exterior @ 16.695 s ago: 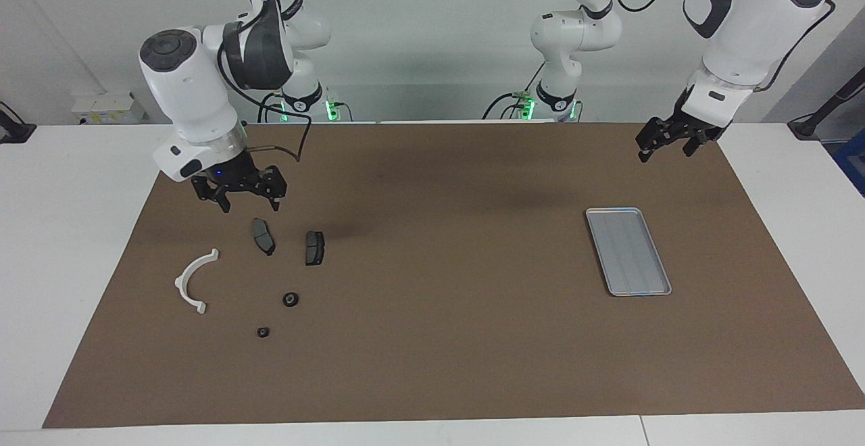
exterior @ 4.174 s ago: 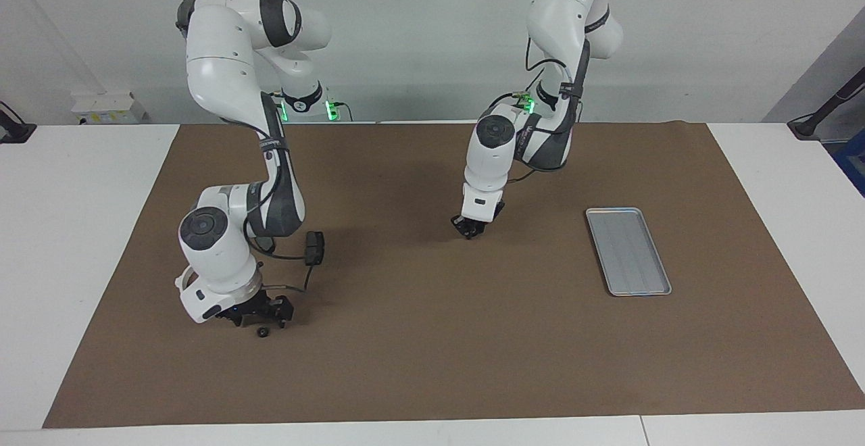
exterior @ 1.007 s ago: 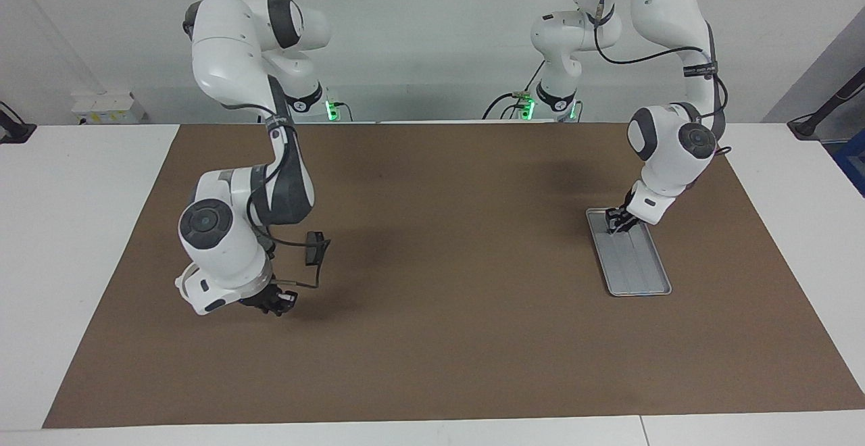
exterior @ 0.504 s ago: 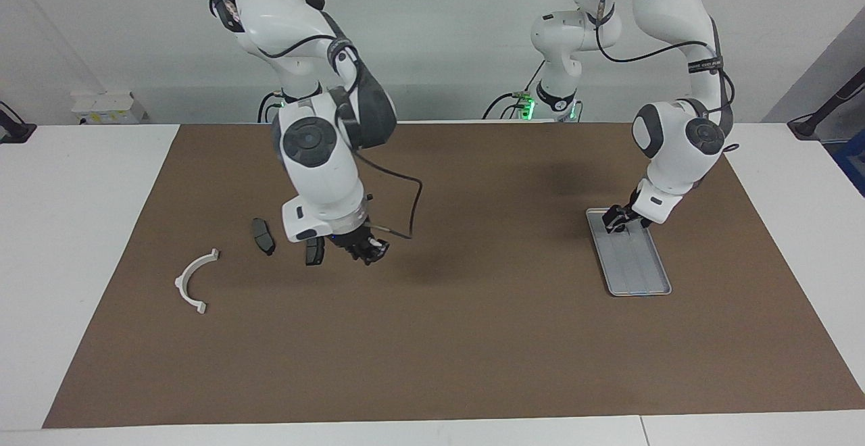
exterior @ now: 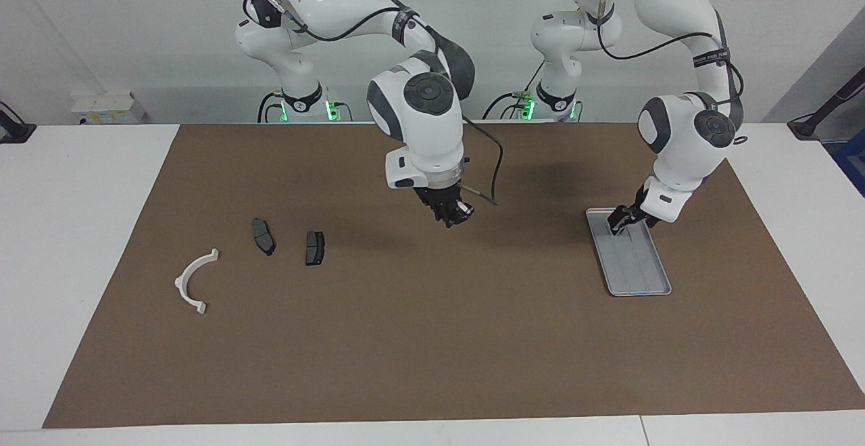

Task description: Pick bearing gear from pile to tray

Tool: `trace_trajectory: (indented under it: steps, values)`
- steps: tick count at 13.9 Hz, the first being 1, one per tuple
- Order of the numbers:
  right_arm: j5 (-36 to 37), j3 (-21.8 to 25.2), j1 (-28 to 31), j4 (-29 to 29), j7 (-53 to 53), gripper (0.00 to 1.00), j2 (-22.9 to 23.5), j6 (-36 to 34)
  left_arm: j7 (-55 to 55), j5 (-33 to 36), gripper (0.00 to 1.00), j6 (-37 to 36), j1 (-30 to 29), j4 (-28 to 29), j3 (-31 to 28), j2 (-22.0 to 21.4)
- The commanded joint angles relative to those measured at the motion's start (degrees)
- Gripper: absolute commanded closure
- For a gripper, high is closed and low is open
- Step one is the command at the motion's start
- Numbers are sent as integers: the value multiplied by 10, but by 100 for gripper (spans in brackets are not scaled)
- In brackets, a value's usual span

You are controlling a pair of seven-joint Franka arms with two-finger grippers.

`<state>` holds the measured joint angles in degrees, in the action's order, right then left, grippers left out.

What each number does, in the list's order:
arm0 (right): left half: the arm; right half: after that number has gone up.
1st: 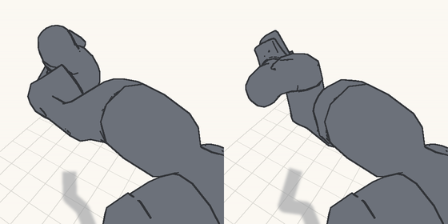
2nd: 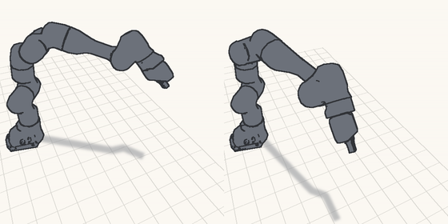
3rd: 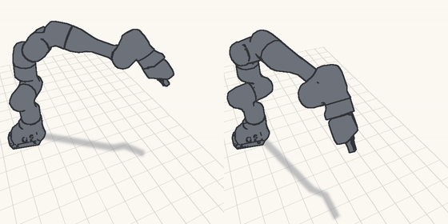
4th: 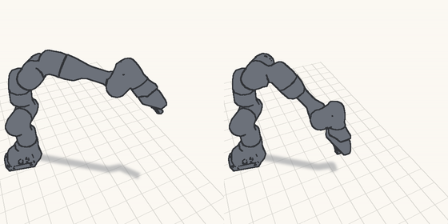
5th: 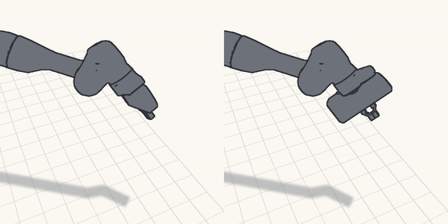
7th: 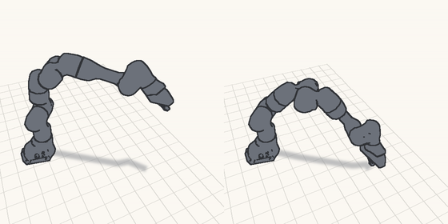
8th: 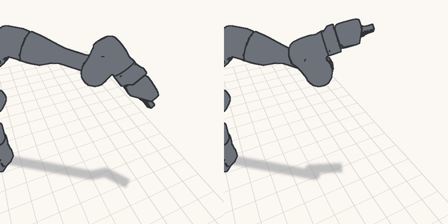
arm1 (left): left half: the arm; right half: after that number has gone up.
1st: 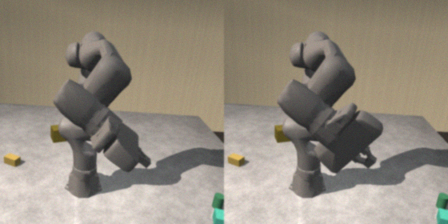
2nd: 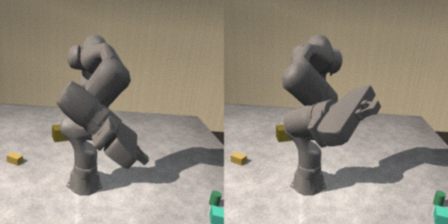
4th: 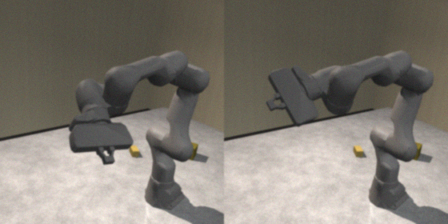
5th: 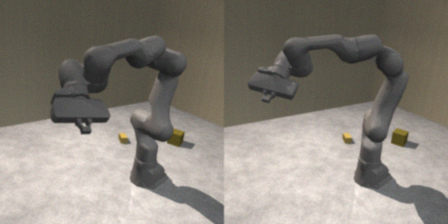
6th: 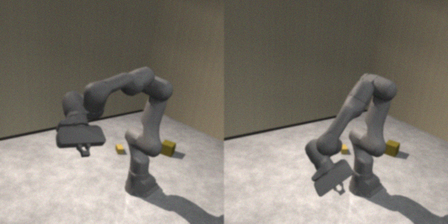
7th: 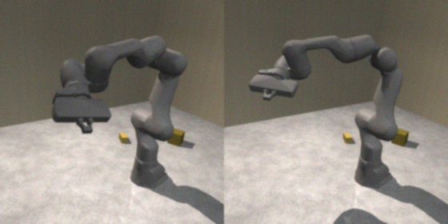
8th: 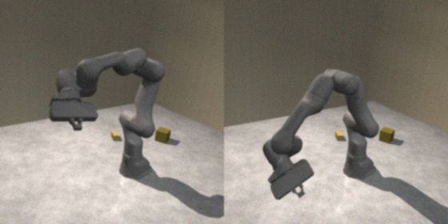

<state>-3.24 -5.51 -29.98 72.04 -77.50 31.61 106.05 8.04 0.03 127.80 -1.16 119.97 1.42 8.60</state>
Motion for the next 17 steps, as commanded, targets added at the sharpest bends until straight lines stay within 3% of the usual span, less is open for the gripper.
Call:
trace_trajectory:
  steps: [1, 5, 17]
  values:
    - [-6, 1, -27, 48, -63, 100, -5, 60, 11, -6, 0, -3, 4, 2, -1, -3]
    - [3, 2, -61, 63, -129, 100, 22, 119, 10, -6, 0, 2, 3, 4, -1, -3]
    - [26, 3, -53, 169, -128, 100, 41, 248, 25, -6, 0, 9, 5, 5, -1, -3]
